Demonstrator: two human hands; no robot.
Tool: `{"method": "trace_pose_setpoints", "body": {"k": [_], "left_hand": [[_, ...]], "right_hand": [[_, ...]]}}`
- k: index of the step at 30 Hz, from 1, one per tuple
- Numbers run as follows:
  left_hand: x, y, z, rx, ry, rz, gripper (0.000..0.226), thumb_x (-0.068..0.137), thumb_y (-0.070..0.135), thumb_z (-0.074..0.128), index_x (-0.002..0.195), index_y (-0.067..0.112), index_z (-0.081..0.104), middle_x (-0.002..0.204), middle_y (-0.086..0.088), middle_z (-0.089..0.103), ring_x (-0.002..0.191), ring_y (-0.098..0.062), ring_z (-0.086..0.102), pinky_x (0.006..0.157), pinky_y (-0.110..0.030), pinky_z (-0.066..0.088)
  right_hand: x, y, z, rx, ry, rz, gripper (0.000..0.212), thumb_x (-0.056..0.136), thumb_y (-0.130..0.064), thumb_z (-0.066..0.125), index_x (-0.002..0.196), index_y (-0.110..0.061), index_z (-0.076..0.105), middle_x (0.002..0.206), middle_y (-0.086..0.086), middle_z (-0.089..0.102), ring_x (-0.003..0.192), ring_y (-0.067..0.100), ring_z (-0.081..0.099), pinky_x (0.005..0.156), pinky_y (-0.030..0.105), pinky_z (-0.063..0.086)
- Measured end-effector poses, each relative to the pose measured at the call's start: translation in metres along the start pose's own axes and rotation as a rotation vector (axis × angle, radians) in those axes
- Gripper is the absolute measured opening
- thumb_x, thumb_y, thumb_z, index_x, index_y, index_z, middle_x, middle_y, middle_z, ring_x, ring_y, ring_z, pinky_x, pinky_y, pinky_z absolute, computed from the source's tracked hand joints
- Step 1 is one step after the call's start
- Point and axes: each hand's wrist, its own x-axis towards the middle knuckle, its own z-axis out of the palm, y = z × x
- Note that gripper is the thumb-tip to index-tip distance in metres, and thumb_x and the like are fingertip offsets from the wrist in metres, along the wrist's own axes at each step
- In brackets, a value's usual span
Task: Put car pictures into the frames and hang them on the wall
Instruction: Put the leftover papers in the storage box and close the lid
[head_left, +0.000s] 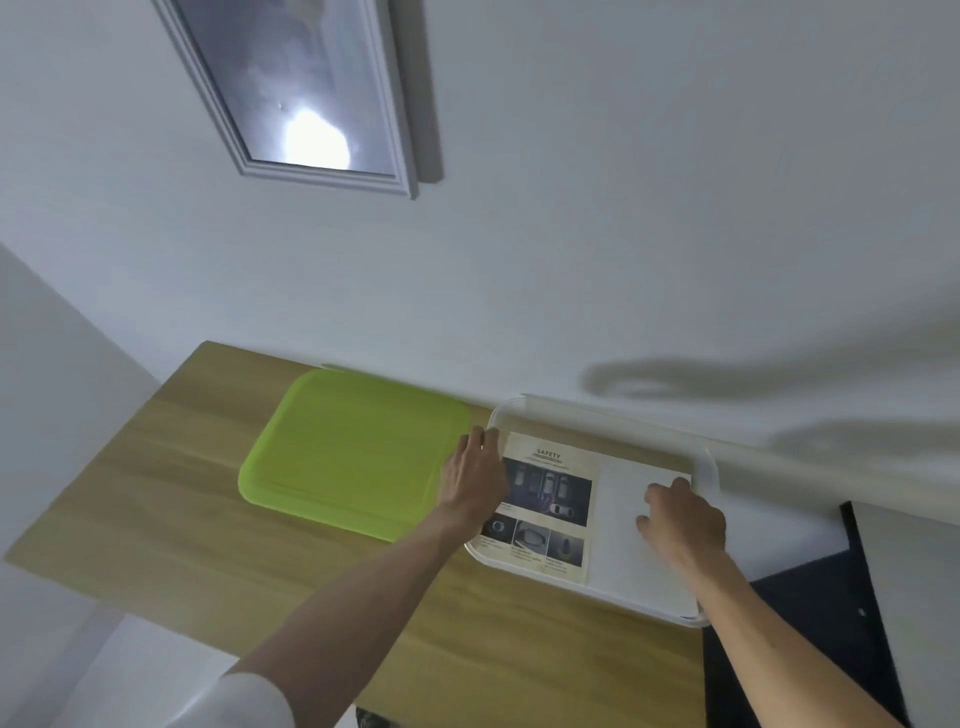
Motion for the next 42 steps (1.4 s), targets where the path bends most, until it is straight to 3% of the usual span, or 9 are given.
{"method": "trace_pose_setpoints", "body": {"k": [4,8,13,20,23,27,31,36,42], "left_hand": [[0.009,-0.057,-0.027,0.01,0.045,-0.074,0.044,0.089,0.008,0.048,0.133,0.009,0.048,0.13,-0.007,0.053,0.115,-0.025,0.052,0.08,-0.035,0.048],[0.021,-0.132,-0.054,0.039,0.066,-0.211,0.042,0.09,0.012,0.05,0.132,0.006,0.047,0.129,-0.011,0.052,0.113,-0.027,0.052,0.079,-0.037,0.049],[0.034,-0.227,-0.078,0.04,-0.007,-0.431,0.052,0.09,0.028,0.058,0.133,0.005,0.042,0.133,-0.017,0.046,0.121,-0.034,0.046,0.09,-0.043,0.046],[0.047,-0.319,-0.081,-0.055,-0.169,-0.601,0.087,0.086,0.05,0.065,0.147,0.004,0.023,0.149,-0.02,0.029,0.137,-0.038,0.029,0.106,-0.047,0.035],[0.053,-0.339,-0.081,-0.164,-0.201,-0.648,0.088,0.084,0.048,0.07,0.145,0.001,0.026,0.149,-0.021,0.028,0.137,-0.039,0.029,0.108,-0.048,0.036],[0.063,-0.36,-0.09,-0.264,-0.247,-0.694,0.081,0.077,0.037,0.08,0.137,0.001,0.04,0.145,-0.021,0.033,0.134,-0.039,0.031,0.105,-0.047,0.038],[0.061,-0.39,-0.11,-0.441,-0.237,-0.779,0.083,0.056,0.034,0.092,0.126,0.008,0.055,0.132,-0.017,0.053,0.121,-0.037,0.049,0.099,-0.047,0.046],[0.038,-0.384,-0.144,-0.698,-0.185,-0.766,0.096,0.052,0.025,0.095,0.137,0.012,0.053,0.124,-0.009,0.065,0.113,-0.029,0.061,0.097,-0.041,0.049],[0.005,-0.313,-0.151,-0.831,-0.165,-0.69,0.05,0.06,0.013,0.091,0.106,0.012,0.073,0.094,-0.005,0.076,0.09,-0.024,0.072,0.085,-0.039,0.056]], "right_hand": [[0.0,-0.051,-0.023,0.254,0.104,-0.096,0.029,0.097,-0.036,0.057,0.121,-0.023,0.065,0.122,-0.001,0.063,0.098,0.019,0.067,0.079,0.032,0.054],[-0.008,-0.129,-0.05,0.399,0.24,-0.248,0.02,0.098,-0.032,0.055,0.11,-0.023,0.069,0.111,-0.006,0.068,0.092,0.015,0.067,0.072,0.027,0.052],[0.001,-0.232,-0.043,0.463,0.131,-0.378,0.036,0.1,-0.035,0.053,0.13,-0.016,0.057,0.126,0.003,0.059,0.099,0.017,0.066,0.084,0.031,0.054],[0.014,-0.327,0.004,0.584,-0.251,0.197,0.086,0.096,-0.045,0.054,0.155,-0.004,0.006,0.157,0.022,0.021,0.143,0.037,0.029,0.111,0.046,0.038],[0.022,-0.335,0.018,0.654,-0.254,0.32,0.087,0.096,-0.038,0.058,0.154,-0.001,0.006,0.156,0.024,0.022,0.143,0.04,0.027,0.111,0.046,0.037],[0.032,-0.336,0.022,0.826,-0.282,0.455,0.077,0.085,-0.03,0.073,0.144,-0.006,0.03,0.141,0.02,0.043,0.125,0.04,0.05,0.096,0.047,0.052],[0.04,-0.338,0.017,0.863,-0.323,0.387,0.07,0.073,-0.035,0.084,0.128,-0.008,0.051,0.126,0.013,0.062,0.109,0.033,0.063,0.087,0.043,0.058],[0.044,-0.327,-0.007,0.95,-0.282,0.323,0.08,0.073,-0.024,0.087,0.134,-0.006,0.038,0.129,0.015,0.058,0.116,0.036,0.059,0.088,0.042,0.055],[0.016,-0.26,-0.028,0.976,-0.189,0.276,0.061,0.073,-0.019,0.088,0.114,-0.009,0.044,0.107,0.008,0.063,0.098,0.029,0.064,0.084,0.039,0.055]]}}
